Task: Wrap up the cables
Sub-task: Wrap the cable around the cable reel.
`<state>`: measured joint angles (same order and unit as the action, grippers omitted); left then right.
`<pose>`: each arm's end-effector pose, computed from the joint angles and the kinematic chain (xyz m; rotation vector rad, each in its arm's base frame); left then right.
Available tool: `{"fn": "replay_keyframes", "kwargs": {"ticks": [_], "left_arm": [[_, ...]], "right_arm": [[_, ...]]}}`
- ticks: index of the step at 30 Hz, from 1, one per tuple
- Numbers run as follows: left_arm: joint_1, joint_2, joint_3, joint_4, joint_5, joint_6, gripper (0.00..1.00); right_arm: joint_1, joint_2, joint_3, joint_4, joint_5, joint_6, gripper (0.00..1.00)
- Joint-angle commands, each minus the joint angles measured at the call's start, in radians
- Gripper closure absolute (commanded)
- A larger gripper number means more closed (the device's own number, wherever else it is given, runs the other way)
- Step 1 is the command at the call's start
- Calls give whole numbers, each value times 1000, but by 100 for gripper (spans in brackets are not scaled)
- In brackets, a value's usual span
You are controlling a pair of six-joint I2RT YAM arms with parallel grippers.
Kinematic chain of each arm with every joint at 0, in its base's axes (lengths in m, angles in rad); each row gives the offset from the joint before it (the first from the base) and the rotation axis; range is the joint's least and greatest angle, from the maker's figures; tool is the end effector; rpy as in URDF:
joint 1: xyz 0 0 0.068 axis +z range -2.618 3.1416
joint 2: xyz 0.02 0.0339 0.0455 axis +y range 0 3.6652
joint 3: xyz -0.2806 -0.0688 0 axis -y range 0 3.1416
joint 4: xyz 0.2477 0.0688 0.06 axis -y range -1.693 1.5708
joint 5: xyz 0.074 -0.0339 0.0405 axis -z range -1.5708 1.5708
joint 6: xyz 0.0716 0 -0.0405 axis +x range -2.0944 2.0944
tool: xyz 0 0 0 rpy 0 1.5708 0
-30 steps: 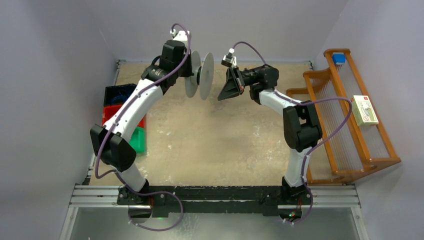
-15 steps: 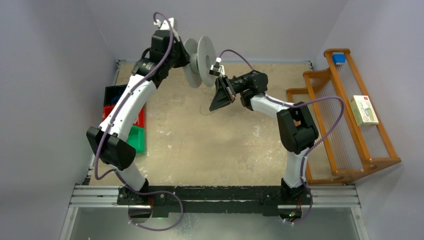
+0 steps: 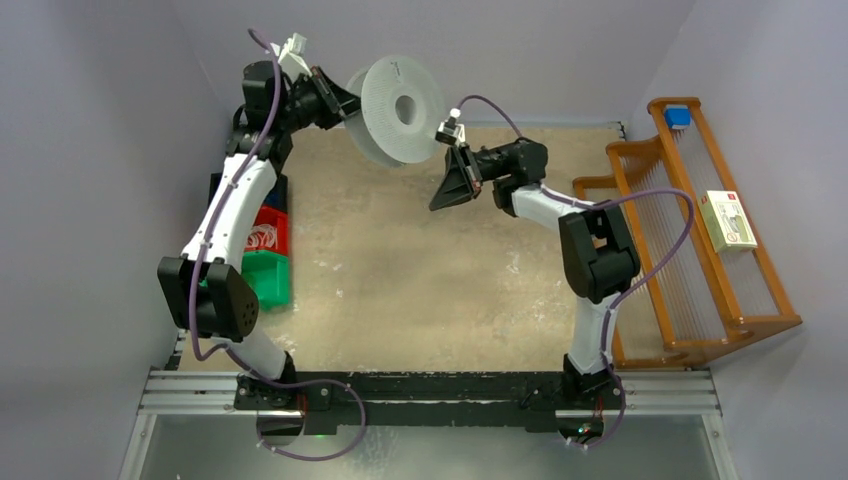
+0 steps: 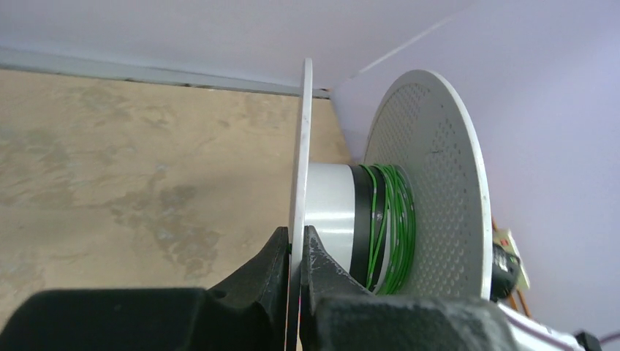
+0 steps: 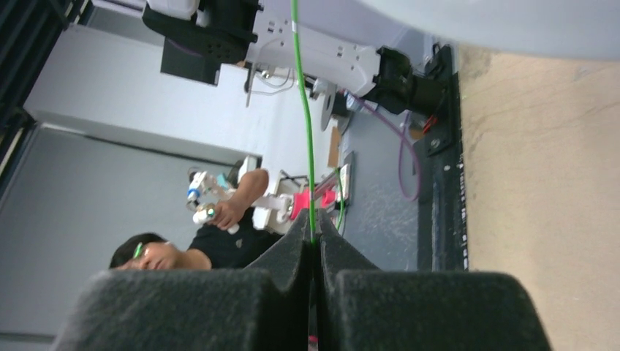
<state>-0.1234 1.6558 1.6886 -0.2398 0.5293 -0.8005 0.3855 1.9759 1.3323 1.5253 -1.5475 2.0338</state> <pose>0.4147 -0.0879 0.4333 -0.2304 1.8796 -1.1178 0.3556 0.2216 0.3291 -0.8373 2.0104 2.2166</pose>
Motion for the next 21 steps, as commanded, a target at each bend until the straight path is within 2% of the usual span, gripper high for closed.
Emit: {"fn": "replay_keyframes", "kwargs": {"ticks": [1, 6, 8, 13, 16, 18, 21], "left_arm": [[30, -99, -83, 411, 278, -126, 100], [37, -97, -210, 831, 448, -261, 100], [36, -91, -230, 941, 504, -272, 100], [32, -105, -250, 948, 603, -159, 100], [30, -114, -231, 826, 665, 14, 100], [28, -121, -192, 591, 690, 217, 100], [20, -120, -87, 127, 668, 659, 100]], "right_arm": [[-51, -23, -17, 685, -140, -14, 100], [-72, -34, -29, 684, -140, -13, 100], [-81, -35, -28, 684, -140, -9, 100], [-116, -27, -29, 684, -138, 7, 100], [-135, -25, -24, 684, -139, 21, 99], [-141, -28, -21, 686, -138, 29, 98], [-145, -35, -19, 688, -138, 38, 97]]}}
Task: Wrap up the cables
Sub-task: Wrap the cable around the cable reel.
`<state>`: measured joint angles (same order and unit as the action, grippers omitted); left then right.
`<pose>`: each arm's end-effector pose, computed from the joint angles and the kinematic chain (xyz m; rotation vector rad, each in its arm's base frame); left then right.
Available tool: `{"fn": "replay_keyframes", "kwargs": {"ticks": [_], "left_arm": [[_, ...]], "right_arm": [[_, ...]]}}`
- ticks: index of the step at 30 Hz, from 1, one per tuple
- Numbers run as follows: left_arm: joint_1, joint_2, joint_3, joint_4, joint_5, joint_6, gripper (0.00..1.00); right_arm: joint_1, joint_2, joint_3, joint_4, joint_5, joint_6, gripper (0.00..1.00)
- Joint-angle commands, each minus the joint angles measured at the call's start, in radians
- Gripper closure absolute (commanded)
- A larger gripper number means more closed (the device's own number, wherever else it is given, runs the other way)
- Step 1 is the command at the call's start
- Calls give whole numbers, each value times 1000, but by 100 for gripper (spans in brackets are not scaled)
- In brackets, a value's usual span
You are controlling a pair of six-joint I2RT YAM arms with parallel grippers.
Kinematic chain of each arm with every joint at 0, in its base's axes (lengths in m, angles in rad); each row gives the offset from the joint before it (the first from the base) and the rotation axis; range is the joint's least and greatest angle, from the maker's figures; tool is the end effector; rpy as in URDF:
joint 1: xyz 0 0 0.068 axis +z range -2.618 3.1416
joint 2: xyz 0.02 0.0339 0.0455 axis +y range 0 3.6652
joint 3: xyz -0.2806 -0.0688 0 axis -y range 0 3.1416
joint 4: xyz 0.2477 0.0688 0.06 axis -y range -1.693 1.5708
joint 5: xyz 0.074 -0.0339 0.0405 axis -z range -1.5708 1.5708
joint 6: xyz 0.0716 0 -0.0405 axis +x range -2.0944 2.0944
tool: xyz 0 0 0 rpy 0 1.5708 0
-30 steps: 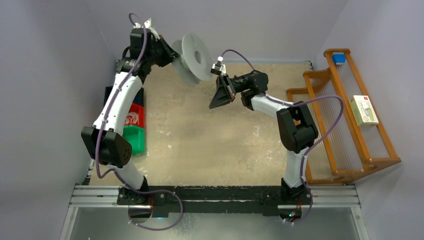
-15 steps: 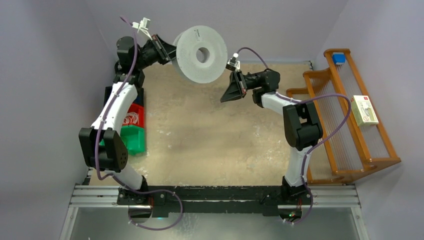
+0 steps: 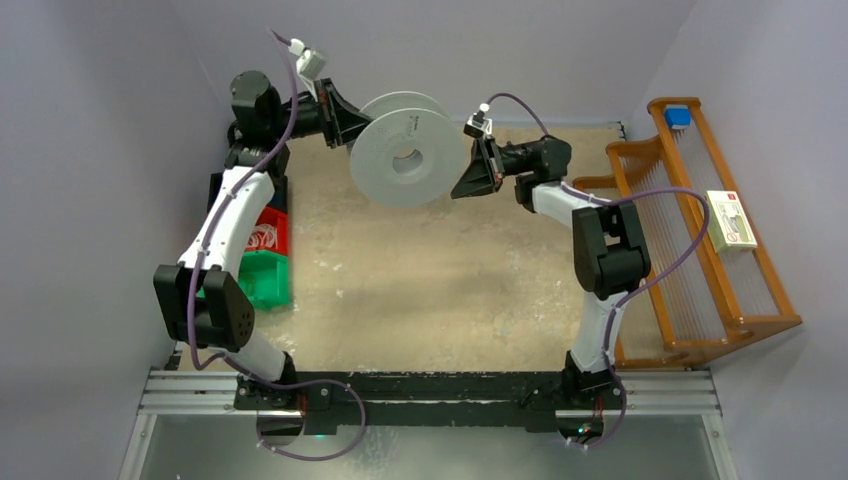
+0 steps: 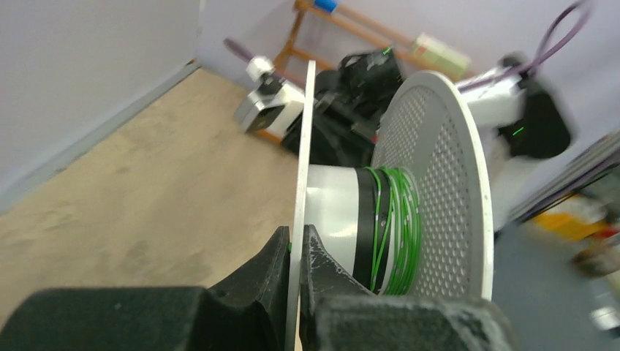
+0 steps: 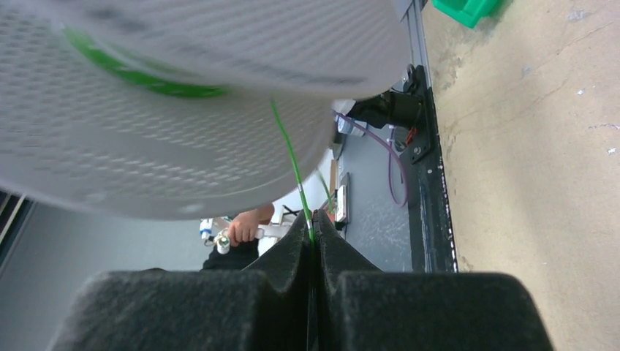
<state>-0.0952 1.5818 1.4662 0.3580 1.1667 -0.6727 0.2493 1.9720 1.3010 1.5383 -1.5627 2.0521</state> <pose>0.3673 -0.1012 0.4496 0.6563 1.5031 -1.3674 0.3788 0.1703 0.3217 -0.6650 2.0407 2.1542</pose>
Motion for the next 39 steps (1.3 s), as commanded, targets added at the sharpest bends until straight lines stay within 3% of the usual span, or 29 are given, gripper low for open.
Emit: {"fn": "replay_keyframes", "kwargs": {"ticks": [1, 6, 12, 21, 25, 35, 39], "left_arm": [[-18, -45, 177, -594, -7, 714, 100], [-71, -52, 256, -943, -126, 1142, 100], [-107, -72, 255, -1019, -270, 1284, 100], [-193, -77, 207, -914, -666, 1265, 100], [-218, -74, 181, -864, -780, 1232, 100], [-263, -77, 92, -754, -819, 1011, 100], [-346, -64, 56, -742, -933, 1000, 100]], "right_arm": [[-9, -33, 11, 675, -123, 21, 97], [-12, -37, 3, 675, -124, 15, 97], [-13, -38, 5, 674, -124, 19, 97], [-14, -45, 17, 672, -122, 24, 95], [-15, -43, 23, 672, -122, 25, 93], [5, 22, 106, 671, -122, 30, 100], [23, 46, 175, 671, -122, 52, 100]]}}
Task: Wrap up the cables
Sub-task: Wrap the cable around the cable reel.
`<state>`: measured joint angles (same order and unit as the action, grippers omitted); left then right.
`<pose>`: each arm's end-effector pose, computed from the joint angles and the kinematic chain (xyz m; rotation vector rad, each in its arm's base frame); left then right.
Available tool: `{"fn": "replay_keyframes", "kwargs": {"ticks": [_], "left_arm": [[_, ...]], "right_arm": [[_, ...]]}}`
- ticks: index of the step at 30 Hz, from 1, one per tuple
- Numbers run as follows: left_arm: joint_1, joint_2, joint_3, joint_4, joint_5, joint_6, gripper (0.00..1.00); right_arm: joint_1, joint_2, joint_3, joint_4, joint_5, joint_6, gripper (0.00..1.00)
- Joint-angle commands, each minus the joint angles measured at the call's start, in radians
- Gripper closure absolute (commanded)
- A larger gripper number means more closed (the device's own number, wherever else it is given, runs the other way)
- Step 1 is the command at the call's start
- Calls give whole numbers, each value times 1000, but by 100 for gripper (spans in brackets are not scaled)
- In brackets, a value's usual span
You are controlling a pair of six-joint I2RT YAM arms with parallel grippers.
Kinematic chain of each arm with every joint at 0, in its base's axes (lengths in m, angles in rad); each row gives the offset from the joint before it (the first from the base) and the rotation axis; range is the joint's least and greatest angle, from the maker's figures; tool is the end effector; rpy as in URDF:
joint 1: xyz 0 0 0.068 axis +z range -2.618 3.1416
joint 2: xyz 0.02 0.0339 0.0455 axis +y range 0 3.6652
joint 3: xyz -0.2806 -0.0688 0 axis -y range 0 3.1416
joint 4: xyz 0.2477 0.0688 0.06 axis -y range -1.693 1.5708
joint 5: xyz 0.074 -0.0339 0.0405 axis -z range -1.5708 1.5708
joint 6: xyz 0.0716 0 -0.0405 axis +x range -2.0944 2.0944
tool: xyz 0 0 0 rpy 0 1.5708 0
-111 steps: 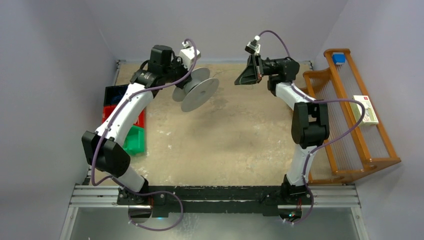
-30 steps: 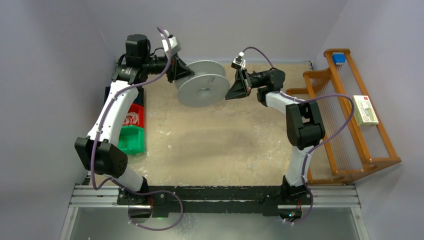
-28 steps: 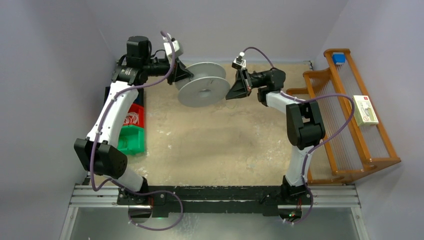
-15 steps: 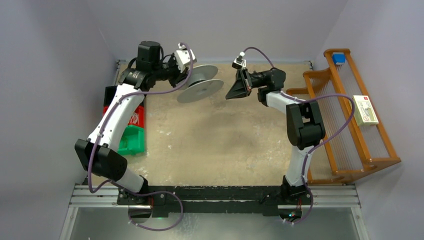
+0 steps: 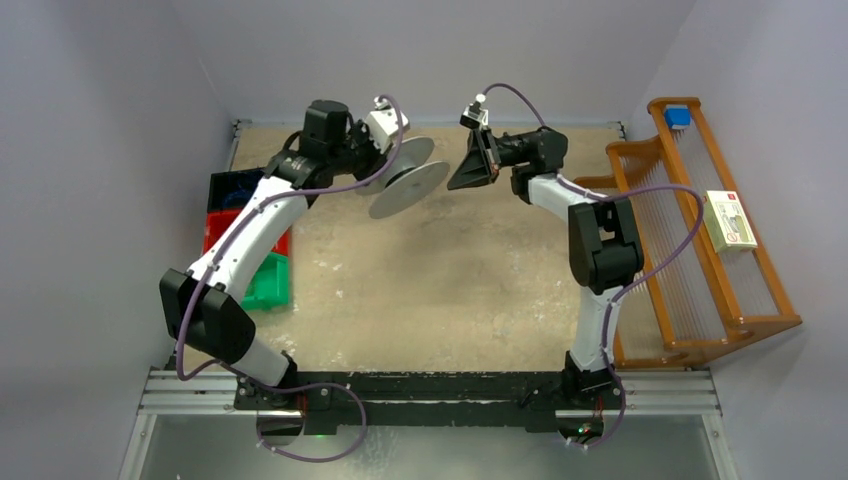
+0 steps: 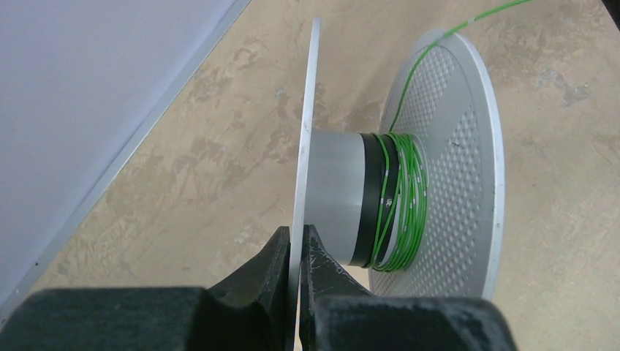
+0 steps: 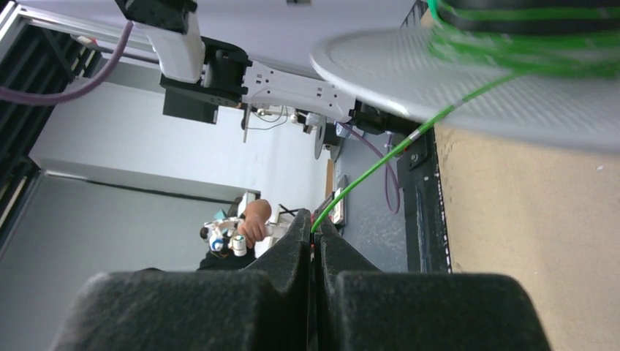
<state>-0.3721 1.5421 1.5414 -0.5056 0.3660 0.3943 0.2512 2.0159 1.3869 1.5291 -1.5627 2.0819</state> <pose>0.3474 -0.1631 0.3855 0.9730 1.8164 -0.3657 0.3917 0.1744 0.3280 -0.6700 2.0385 2.1539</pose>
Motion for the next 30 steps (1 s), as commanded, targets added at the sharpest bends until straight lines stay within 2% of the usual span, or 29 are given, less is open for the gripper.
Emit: {"fn": "replay_keyframes", "kwargs": {"ticks": [1, 5, 9, 13, 18, 21, 25, 29, 30], "left_arm": [[-92, -18, -23, 130, -181, -76, 100], [-167, 10, -29, 169, -352, -150, 100], [-193, 34, -13, 190, -481, -298, 100], [-194, 53, 9, 180, -527, -447, 100], [-192, 61, 23, 171, -533, -559, 100], [-190, 71, 36, 169, -499, -632, 100], [-162, 88, 47, 180, -414, -709, 100], [-55, 87, 17, 233, -232, -813, 100], [-18, 83, -5, 265, -169, -841, 100]], "right_arm": [[26, 9, 104, 680, -122, 26, 100], [49, 38, 148, 680, -123, 36, 100], [78, 64, 149, 680, -123, 34, 100], [101, 78, 144, 681, -124, 30, 100], [108, 74, 143, 681, -125, 28, 99], [125, 67, 131, 681, -125, 23, 87], [148, 36, 112, 682, -125, 17, 60], [134, -14, 111, 683, -126, 6, 38], [127, -28, 114, 683, -125, -1, 27]]}}
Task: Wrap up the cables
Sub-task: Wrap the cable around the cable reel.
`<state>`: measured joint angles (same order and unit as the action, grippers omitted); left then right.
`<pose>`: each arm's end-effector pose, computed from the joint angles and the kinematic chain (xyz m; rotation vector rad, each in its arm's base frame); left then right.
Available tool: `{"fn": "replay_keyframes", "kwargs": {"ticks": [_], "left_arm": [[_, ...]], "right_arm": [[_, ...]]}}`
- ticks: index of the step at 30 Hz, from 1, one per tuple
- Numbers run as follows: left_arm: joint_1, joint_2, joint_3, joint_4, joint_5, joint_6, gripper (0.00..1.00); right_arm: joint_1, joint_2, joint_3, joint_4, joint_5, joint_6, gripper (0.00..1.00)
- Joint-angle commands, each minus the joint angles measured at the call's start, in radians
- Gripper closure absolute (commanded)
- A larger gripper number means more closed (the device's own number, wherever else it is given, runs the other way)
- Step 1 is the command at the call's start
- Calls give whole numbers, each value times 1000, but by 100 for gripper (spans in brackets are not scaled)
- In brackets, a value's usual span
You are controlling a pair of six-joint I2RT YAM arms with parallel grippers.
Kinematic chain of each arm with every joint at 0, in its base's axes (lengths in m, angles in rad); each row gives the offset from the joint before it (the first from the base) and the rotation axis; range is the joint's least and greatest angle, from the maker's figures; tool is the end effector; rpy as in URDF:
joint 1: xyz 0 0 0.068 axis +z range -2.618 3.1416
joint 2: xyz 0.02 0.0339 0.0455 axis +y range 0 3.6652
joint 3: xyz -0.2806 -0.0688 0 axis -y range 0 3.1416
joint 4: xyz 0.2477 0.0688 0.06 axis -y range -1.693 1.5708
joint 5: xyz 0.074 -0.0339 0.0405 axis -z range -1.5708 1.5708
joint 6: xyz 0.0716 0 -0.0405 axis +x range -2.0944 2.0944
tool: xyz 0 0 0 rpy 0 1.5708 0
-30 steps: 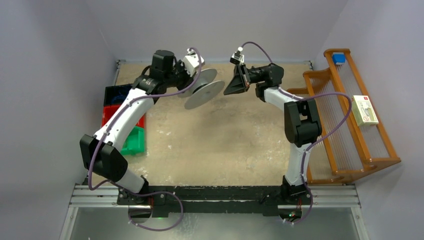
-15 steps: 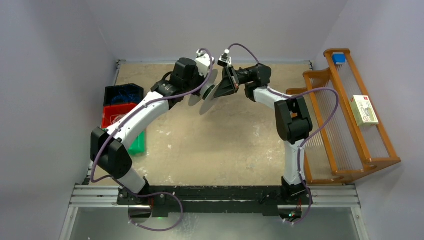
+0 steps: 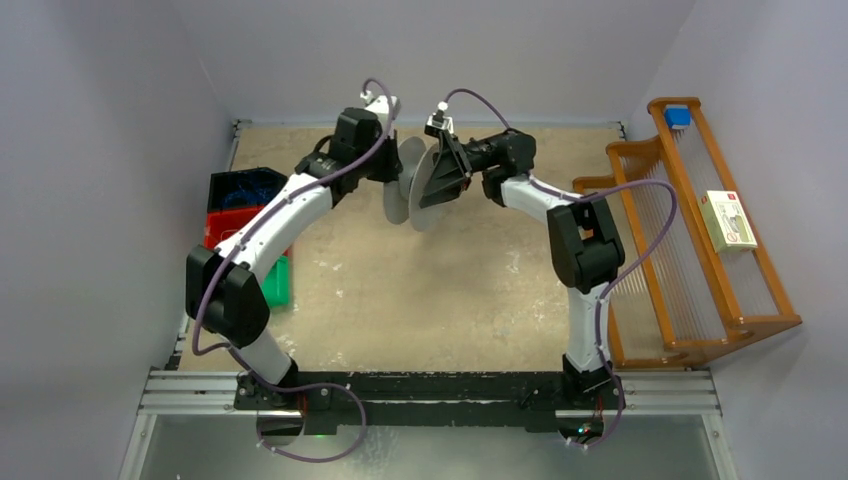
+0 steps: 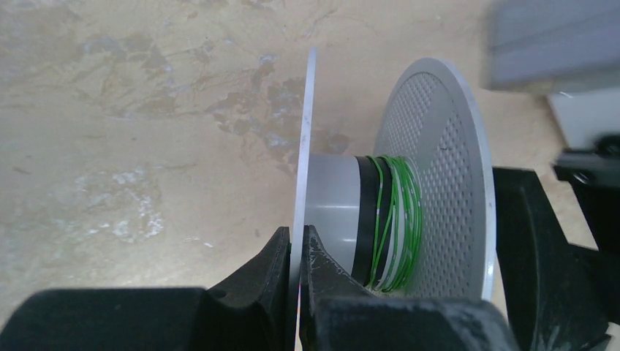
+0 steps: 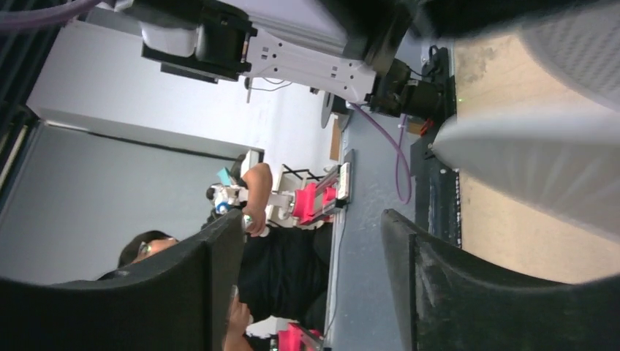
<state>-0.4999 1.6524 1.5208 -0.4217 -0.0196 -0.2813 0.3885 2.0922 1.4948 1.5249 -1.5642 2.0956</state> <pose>0.3694 -0.2002 0.3436 0.2234 2.1442 -0.4382 0.3829 0.2341 0.3267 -0.8463 2.0378 2.2181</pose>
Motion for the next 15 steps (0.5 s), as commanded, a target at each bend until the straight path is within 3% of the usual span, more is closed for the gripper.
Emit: {"fn": "replay_keyframes", "kwargs": {"ticks": [1, 2, 7, 15], "left_arm": [[140, -30, -11, 214, 290, -191, 100], [166, -31, -36, 245, 343, -210, 100], [205, -14, -179, 400, 523, -272, 100], [207, 41, -271, 536, 580, -320, 100]], "right_arm": [[-21, -113, 10, 687, -124, -17, 6], [-33, -122, 15, 687, -123, -19, 2], [-112, -134, 26, 686, -125, -27, 1], [-205, -200, -75, 686, -23, -121, 1]]}}
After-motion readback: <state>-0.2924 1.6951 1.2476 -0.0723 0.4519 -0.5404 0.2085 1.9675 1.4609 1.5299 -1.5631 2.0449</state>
